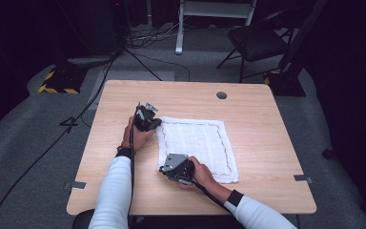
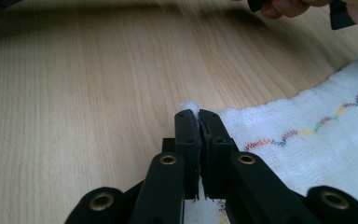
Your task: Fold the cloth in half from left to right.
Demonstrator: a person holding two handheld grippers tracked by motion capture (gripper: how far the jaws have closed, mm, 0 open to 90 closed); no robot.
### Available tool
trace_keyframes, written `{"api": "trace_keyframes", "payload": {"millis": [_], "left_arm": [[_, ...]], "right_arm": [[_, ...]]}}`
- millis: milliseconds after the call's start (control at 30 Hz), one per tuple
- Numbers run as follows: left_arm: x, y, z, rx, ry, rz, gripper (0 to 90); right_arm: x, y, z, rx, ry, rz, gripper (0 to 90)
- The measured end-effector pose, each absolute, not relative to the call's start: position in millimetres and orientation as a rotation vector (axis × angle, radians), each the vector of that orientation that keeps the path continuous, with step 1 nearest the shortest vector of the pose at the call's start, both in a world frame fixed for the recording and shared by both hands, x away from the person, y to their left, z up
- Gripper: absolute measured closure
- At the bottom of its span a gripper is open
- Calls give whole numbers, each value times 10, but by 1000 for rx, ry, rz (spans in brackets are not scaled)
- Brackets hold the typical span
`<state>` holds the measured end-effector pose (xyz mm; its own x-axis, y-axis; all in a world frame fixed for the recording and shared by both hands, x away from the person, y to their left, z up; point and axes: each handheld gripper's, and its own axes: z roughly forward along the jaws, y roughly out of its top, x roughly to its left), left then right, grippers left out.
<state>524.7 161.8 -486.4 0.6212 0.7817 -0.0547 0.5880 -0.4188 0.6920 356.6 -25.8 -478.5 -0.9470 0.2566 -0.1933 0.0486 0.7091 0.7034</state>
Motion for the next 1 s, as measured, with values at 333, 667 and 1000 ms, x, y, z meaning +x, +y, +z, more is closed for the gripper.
{"api": "trace_keyframes", "payload": {"millis": [333, 667, 1000], "left_arm": [[5159, 1856, -4676, 2125, 1079, 408, 864], [5198, 1670, -4514, 2105, 1036, 433, 865], [5281, 1130, -4416, 2114, 954, 425, 865]], "right_arm": [[3553, -200, -4675, 224, 2612, 1097, 869], [3556, -455, -4519, 287, 2570, 1146, 869], [3602, -1025, -4428, 402, 2519, 1161, 869]]}}
